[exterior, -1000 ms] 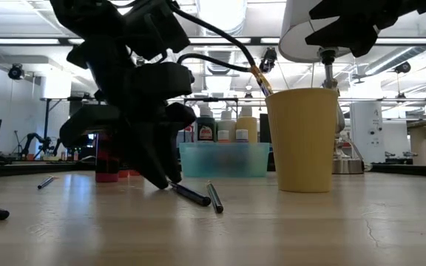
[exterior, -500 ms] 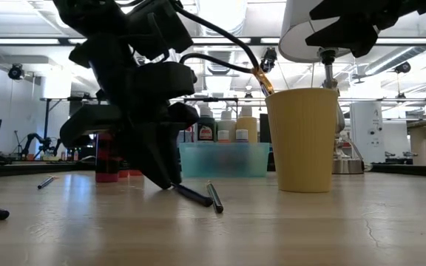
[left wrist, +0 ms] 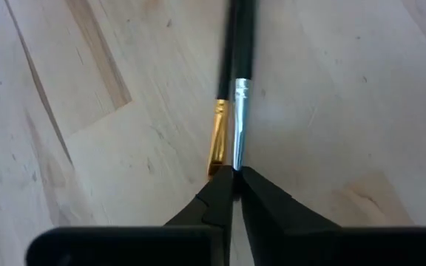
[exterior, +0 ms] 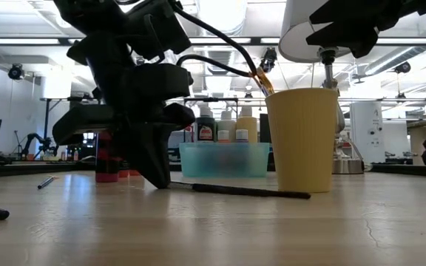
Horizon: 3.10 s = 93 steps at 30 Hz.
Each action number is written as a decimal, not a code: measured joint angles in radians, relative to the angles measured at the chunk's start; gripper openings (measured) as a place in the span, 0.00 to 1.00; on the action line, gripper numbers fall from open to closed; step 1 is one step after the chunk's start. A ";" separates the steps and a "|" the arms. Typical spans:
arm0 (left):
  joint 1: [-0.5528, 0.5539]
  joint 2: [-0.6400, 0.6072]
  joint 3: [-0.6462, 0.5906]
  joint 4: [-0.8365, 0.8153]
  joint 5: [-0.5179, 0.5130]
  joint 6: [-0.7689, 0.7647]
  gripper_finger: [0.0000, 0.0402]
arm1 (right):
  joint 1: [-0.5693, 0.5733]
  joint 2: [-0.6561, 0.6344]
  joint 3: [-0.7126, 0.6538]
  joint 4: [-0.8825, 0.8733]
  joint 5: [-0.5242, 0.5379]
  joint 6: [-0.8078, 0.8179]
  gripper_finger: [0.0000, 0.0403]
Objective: Pick & Place Paint Supplies
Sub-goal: Put the silver paintbrush into the yellow cup
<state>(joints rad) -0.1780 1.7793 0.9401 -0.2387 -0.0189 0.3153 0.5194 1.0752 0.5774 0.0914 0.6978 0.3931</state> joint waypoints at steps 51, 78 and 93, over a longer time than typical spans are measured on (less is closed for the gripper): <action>-0.016 -0.180 0.258 -0.259 0.027 -0.203 0.00 | 0.060 0.023 0.031 0.023 0.002 -0.134 0.66; 0.048 -0.473 0.121 0.219 0.275 -0.573 0.00 | 0.194 0.837 0.859 -0.480 0.872 -0.925 0.57; 0.098 -0.504 0.085 0.120 0.145 -0.302 0.00 | 0.249 0.839 0.933 -0.508 0.849 -0.718 0.54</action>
<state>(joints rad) -0.0803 1.2751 1.0252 -0.1186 0.1257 0.0133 0.7684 1.9141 1.5103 -0.4171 1.5471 -0.3246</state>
